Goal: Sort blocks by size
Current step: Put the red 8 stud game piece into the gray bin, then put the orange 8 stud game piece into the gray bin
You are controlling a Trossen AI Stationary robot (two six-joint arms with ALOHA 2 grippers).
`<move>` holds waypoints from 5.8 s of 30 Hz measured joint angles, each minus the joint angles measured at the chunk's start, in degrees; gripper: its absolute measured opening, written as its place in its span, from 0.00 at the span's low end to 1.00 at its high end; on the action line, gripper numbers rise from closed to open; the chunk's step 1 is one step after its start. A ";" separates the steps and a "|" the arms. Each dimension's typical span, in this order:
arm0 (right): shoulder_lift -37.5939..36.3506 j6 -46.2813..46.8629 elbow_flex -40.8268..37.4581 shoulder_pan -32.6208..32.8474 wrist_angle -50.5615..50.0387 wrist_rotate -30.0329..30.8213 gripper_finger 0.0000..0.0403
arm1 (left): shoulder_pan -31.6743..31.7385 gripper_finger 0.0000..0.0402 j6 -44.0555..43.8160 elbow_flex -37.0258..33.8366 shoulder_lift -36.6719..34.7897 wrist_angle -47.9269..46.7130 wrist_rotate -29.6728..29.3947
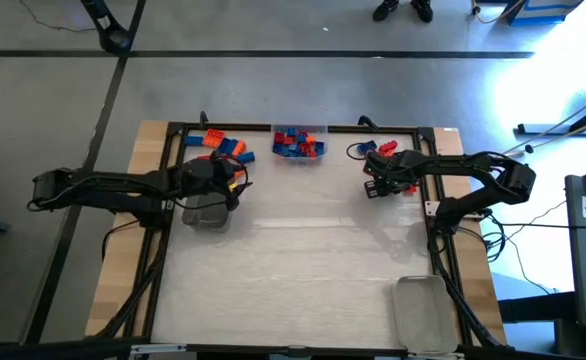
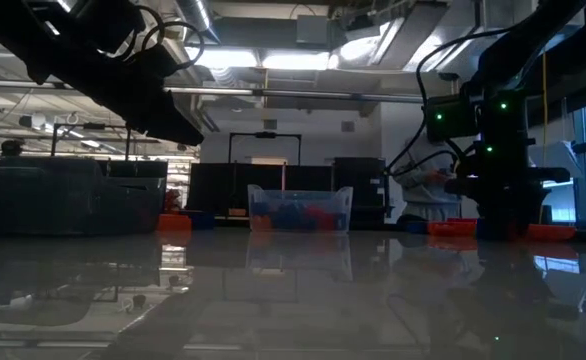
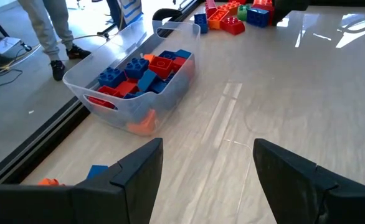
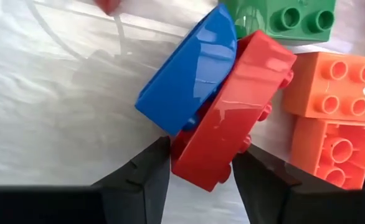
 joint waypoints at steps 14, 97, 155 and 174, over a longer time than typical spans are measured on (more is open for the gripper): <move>-1.55 -1.43 2.40 -4.30 -2.61 1.32 0.46 | 0.00 0.59 -0.02 0.00 0.02 0.02 0.00; -5.05 78.51 21.73 85.44 -16.83 -26.78 0.23 | 0.00 0.59 1.49 0.00 0.02 0.52 0.00; -1.40 72.21 13.14 84.50 -4.58 -26.63 0.23 | 0.00 0.59 3.39 0.00 -0.02 1.69 0.00; -6.26 79.86 14.75 81.94 -7.73 -32.61 0.54 | 0.01 0.59 3.38 0.00 -0.02 1.84 0.00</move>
